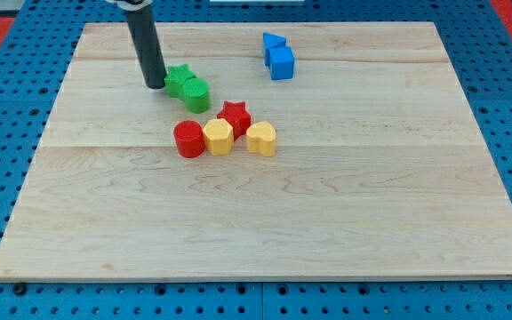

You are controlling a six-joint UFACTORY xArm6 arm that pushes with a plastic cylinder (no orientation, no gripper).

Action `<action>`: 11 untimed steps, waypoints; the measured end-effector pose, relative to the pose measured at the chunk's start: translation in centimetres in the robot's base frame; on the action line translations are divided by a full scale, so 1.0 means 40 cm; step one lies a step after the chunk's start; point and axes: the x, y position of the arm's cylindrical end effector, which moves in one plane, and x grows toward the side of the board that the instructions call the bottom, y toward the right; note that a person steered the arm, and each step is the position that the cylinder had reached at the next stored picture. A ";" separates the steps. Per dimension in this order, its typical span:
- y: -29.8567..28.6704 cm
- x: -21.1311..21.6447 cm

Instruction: Push the green circle into the cube

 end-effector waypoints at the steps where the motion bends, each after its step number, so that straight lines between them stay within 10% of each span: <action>1: 0.071 -0.031; 2: -0.132 -0.033; 4: -0.054 0.228; 11: 0.312 0.029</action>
